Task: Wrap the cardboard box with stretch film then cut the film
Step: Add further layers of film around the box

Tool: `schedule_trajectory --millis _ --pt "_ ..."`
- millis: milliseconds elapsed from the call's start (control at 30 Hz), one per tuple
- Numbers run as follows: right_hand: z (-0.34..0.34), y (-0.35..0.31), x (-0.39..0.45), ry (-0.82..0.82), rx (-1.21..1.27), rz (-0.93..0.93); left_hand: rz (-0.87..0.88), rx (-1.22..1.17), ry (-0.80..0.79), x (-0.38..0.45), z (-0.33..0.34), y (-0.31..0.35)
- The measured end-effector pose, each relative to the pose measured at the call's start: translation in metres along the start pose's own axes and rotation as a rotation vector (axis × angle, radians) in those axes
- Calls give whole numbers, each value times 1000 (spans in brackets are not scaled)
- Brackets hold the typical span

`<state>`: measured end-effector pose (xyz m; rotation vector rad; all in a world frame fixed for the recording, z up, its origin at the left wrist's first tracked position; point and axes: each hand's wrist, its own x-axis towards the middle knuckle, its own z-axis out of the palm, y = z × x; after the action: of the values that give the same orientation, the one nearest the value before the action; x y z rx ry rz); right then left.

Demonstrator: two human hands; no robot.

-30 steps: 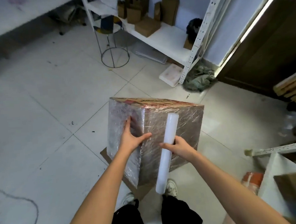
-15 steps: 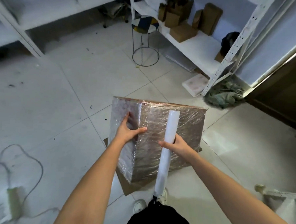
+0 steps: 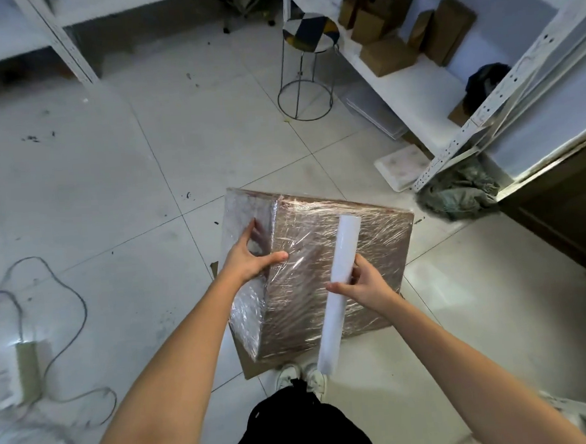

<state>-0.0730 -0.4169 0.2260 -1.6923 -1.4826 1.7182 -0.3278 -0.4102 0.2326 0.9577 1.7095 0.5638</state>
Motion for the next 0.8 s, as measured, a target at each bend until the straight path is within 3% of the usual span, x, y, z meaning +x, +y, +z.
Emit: schedule_trajectory --millis 367,667,800 --pt "16 -21 -12 12 -95 3 20 -27 -20 10 -11 -11" --pt "19 -34 -21 197 -109 -42 13 -71 -48 16 -18 -13" --pt "11 -40 -9 187 -209 -39 6 -99 -22 12 -16 -18"
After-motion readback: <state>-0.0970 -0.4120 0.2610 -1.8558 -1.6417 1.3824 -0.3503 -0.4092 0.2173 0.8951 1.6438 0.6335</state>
